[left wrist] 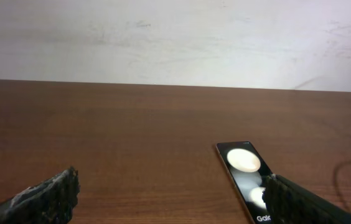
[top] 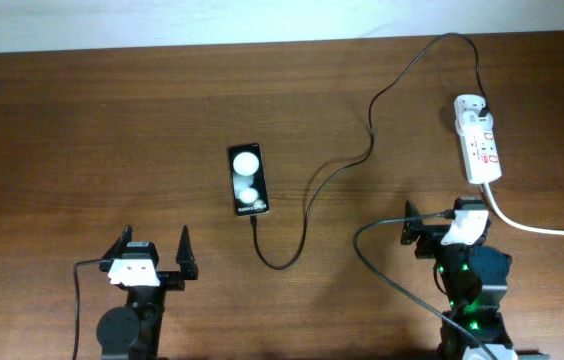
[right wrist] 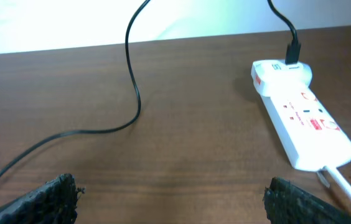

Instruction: Plug charger to phone and switch on socket

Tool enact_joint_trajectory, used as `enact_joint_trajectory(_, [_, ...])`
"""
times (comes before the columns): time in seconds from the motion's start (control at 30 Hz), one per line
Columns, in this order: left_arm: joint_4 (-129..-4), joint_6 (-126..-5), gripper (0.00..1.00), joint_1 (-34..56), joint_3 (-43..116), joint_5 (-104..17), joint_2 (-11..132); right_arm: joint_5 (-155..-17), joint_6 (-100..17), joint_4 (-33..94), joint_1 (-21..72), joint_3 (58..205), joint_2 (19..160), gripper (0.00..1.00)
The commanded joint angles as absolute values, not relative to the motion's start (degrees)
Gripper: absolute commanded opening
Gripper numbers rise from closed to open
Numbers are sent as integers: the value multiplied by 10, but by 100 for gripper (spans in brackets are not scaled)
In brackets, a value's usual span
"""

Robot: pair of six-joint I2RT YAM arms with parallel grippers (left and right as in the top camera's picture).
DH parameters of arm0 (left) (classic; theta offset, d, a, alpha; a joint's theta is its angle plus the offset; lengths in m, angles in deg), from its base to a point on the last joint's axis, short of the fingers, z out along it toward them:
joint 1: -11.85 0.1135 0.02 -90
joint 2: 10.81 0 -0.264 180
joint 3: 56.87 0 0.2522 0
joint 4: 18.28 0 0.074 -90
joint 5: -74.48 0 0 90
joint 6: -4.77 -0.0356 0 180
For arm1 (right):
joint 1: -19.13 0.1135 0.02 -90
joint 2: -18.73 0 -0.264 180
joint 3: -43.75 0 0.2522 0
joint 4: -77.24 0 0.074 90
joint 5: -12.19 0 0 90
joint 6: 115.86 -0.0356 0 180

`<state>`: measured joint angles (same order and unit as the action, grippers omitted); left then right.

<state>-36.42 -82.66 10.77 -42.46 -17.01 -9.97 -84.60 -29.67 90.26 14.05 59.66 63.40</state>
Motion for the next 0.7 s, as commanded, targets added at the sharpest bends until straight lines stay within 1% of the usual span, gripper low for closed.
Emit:
enact_joint_trajectory(0.0, [-368, -834, 99, 112, -426, -166, -105, -847, -293, 907, 146, 578, 599, 99])
enact_joint_trajectory(0.17, [-368, -834, 99, 112, -426, -166, -105, -847, -293, 833, 146, 578, 558, 99])
enact_joint_trajectory(0.43, [-368, -834, 99, 112, -426, -166, -105, -847, -292, 610, 146, 578, 458, 98])
enact_joint_trajectory(0.67, [-368, -834, 99, 112, -426, -166, -105, -847, -287, 594, 163, 578, 371, 99])
